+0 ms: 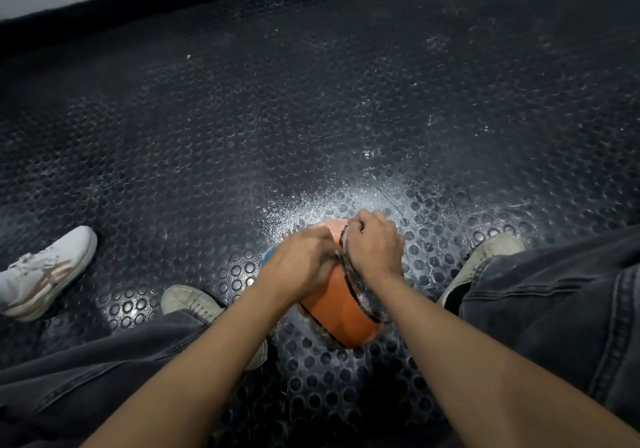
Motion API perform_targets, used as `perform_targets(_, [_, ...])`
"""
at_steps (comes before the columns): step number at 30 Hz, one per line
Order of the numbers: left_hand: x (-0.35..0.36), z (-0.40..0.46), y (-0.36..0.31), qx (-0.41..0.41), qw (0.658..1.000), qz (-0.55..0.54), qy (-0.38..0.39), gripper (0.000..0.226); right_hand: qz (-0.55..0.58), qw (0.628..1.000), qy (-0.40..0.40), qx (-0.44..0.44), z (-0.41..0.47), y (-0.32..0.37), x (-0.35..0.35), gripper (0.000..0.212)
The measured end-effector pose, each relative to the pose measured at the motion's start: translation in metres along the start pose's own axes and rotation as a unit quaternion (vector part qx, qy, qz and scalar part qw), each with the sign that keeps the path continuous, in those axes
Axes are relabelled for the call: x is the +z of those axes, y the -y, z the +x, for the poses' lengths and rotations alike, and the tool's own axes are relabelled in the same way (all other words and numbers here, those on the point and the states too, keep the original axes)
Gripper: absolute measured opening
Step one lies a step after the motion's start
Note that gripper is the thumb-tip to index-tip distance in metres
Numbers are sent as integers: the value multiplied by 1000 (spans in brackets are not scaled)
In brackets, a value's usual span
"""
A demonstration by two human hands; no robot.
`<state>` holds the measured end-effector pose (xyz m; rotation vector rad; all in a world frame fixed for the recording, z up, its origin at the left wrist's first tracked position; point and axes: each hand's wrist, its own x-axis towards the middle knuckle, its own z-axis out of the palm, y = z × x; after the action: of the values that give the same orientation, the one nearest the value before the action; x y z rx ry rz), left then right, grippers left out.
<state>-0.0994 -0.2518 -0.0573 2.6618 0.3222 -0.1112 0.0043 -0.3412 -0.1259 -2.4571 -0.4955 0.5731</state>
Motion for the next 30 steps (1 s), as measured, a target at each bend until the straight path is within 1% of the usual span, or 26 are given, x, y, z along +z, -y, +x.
perform_targets(2, [3,14,7,-59,997,6,-50,18,-4,1000,-4,5,-3,1,2,26])
perform_targets(3, [5,16,9,-67,996,0,-59,18,-3,1000,-9,10,-4,1,3,26])
perform_targets(5, [7,7,7,-24,999,-13,-35,16,8,1000,-17,23,-3,-1,2,24])
perform_targets(7, [5,-11,0,27,999,-26,20,16,29,999,-18,30,0,-5,0,24])
perform_targets(8, [4,-15,-2,37,998,-25,35,16,37,999,-17,30,1,-5,-1,25])
perform_targets(9, [5,-14,0,35,999,-20,21,16,38,999,-16,30,0,-5,-1,27])
perform_targets(11, [9,2,5,-10,999,-16,-44,17,36,998,-24,34,-2,-4,0,27])
perform_targets(12, [11,7,4,-36,997,-19,-68,17,36,998,-31,39,-4,-4,0,26])
perform_targets(13, [14,8,3,-40,996,-21,-80,18,35,997,-39,48,-6,-4,1,25])
perform_targets(14, [17,5,0,-23,997,-23,-77,17,36,997,-47,56,-7,-6,-1,25])
perform_targets(16, [19,-10,-1,22,999,-24,-39,13,43,995,-51,70,-6,-9,-3,23])
perform_targets(17, [18,-17,1,26,999,-29,-33,13,49,995,-46,76,-4,-10,-5,22])
perform_targets(18, [18,-20,4,6,998,-39,-47,14,51,995,-39,80,-1,-10,-7,22])
perform_targets(19, [18,-19,8,-31,995,-51,-82,15,44,995,-32,81,2,-10,-9,21])
perform_targets(20, [19,-16,11,-70,989,-57,-119,16,28,997,-25,73,5,-8,-11,21])
perform_targets(21, [20,-14,9,-93,984,-55,-139,15,8,998,-20,55,8,-5,-13,20])
perform_targets(22, [22,-13,6,-94,984,-52,-140,15,-8,1000,-13,26,11,-3,-14,19])
perform_targets(25, [30,-24,-1,-33,992,-63,-108,15,-38,995,39,-79,10,5,-16,26])
perform_targets(26, [30,-27,2,-43,990,-71,-117,15,-47,994,51,-89,10,6,-16,28])
perform_targets(28, [32,-31,9,-109,977,-89,-161,16,-51,994,53,-75,7,6,-15,30])
perform_targets(29, [33,-32,9,-125,974,-89,-167,16,-55,995,44,-67,5,5,-14,30])
perform_targets(30, [34,-33,7,-115,978,-87,-153,16,-59,996,34,-60,3,3,-14,30])
